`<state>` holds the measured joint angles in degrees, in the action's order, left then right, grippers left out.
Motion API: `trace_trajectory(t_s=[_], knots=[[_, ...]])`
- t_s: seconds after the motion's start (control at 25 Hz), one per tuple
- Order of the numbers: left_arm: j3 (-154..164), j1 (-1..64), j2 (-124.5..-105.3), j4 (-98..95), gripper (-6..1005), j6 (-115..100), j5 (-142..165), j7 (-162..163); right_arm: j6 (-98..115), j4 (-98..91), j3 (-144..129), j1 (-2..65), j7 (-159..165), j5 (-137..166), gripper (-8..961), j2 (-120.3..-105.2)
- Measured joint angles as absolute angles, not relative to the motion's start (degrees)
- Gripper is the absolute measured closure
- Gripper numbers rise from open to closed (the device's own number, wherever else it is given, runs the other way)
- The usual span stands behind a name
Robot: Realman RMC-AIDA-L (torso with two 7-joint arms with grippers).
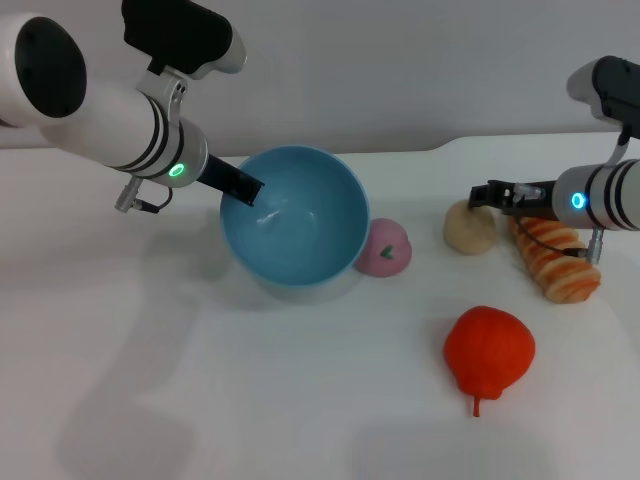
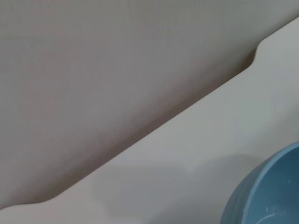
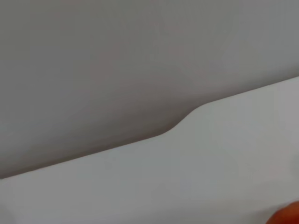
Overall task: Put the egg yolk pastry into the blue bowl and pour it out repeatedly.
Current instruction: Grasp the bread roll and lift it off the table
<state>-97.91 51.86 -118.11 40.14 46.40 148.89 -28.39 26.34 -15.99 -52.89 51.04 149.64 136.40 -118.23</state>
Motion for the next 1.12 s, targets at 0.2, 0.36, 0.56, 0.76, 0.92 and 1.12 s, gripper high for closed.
trace_trajectory(t_s=[0.2,0.36,0.56,0.76,0.92,1.12], knots=[[-97.91,51.85,-118.04,40.14,1001,46.34,148.89,-28.39,26.31,-16.00,-52.91,51.07,149.29,136.23,570,-118.23],[-98.10,51.85,-118.03,40.12,1001,46.26,148.89,-28.39,27.57,-16.48,-52.91,51.27,149.14,135.52,619,-118.23],[-98.34,51.97,-118.03,39.99,1001,46.36,148.89,-28.39,36.24,-19.74,-52.85,51.77,149.10,135.47,680,-117.53],[-98.34,52.01,-118.03,39.99,1001,46.47,148.89,-28.39,40.31,-20.97,-52.48,51.82,147.84,135.44,688,-116.97],[-98.35,52.03,-118.01,39.99,1001,46.58,148.89,-28.39,43.45,-20.66,-52.33,51.96,148.00,134.82,622,-116.50],[-98.21,52.03,-117.98,39.98,1001,46.60,148.89,-28.39,43.56,-19.54,-52.27,51.38,149.38,134.18,377,-116.31]])
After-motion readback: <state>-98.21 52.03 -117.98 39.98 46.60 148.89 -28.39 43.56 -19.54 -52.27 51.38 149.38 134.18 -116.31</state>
